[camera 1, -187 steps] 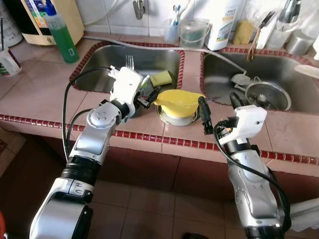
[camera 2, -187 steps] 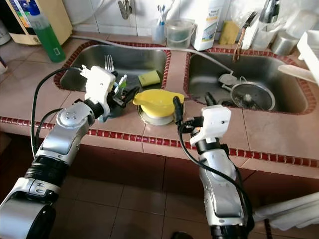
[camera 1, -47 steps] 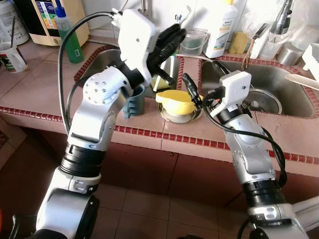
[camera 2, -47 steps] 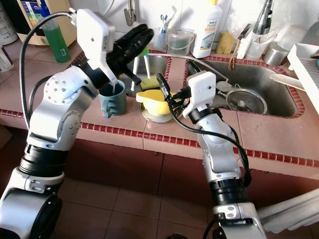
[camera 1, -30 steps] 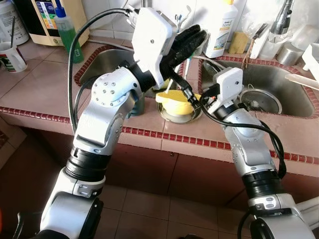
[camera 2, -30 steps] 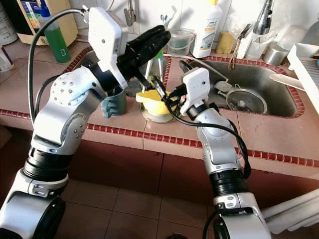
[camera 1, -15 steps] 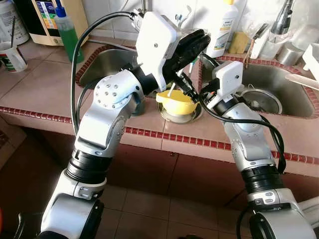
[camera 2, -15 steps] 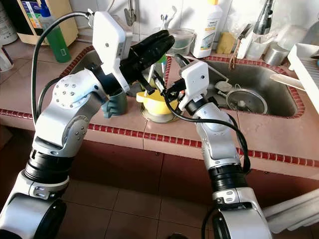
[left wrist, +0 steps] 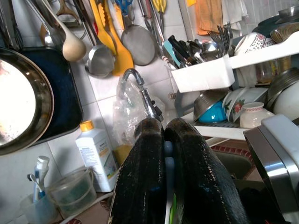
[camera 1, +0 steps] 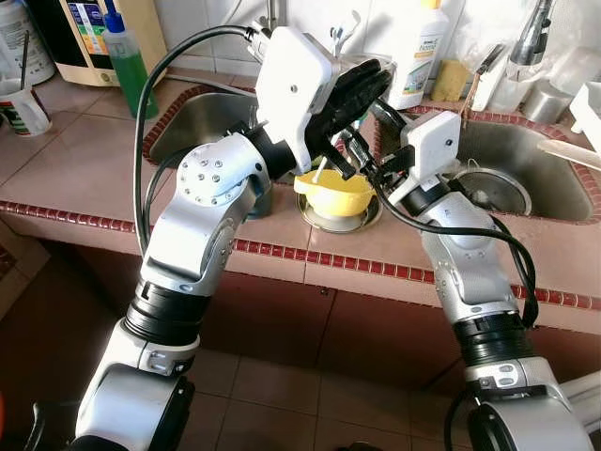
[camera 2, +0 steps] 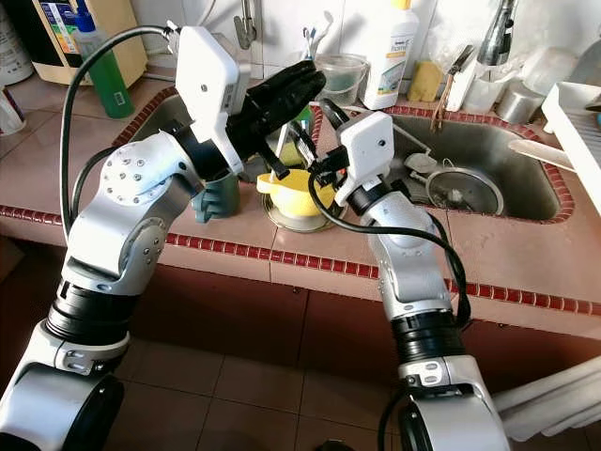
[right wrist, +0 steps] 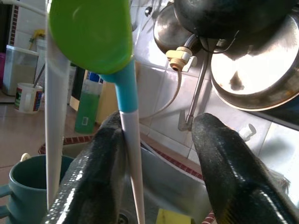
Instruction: Kitchen organization
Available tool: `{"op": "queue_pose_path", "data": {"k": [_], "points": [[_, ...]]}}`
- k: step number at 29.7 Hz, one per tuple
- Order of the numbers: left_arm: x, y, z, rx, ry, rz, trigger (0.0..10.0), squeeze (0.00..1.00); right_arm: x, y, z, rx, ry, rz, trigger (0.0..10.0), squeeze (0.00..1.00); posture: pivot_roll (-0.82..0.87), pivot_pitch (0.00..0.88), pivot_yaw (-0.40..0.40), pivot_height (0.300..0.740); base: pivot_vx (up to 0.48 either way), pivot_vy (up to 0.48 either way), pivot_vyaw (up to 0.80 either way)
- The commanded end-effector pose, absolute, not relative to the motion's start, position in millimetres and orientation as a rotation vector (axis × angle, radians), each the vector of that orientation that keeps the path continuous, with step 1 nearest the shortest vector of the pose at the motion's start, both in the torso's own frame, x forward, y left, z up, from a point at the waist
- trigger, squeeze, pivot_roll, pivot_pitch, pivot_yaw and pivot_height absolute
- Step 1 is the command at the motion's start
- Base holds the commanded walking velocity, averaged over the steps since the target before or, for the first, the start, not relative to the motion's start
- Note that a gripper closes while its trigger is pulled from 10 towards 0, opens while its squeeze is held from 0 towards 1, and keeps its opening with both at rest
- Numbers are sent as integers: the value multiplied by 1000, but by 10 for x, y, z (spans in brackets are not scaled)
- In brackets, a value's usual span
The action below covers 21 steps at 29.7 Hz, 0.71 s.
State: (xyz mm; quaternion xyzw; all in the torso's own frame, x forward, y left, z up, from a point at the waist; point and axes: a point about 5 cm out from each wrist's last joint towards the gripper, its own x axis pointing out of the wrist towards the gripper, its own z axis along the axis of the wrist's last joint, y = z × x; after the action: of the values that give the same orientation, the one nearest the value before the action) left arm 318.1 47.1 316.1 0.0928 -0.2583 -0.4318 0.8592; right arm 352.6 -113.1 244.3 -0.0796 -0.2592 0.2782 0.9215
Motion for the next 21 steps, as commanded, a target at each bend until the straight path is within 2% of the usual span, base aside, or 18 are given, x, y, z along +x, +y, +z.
{"op": "queue_pose_path", "data": {"k": [1,21], "points": [[3177,458,3201,216,-558,-906,10000,0,3497,-1134,2479,-169,-554,570,0,0,-176,44,-19,732,0,0,0],[3158,442,3212,228,-569,-924,10000,0,3485,-1107,2466,-162,-555,572,0,0,-171,31,-14,732,0,0,0]]}}
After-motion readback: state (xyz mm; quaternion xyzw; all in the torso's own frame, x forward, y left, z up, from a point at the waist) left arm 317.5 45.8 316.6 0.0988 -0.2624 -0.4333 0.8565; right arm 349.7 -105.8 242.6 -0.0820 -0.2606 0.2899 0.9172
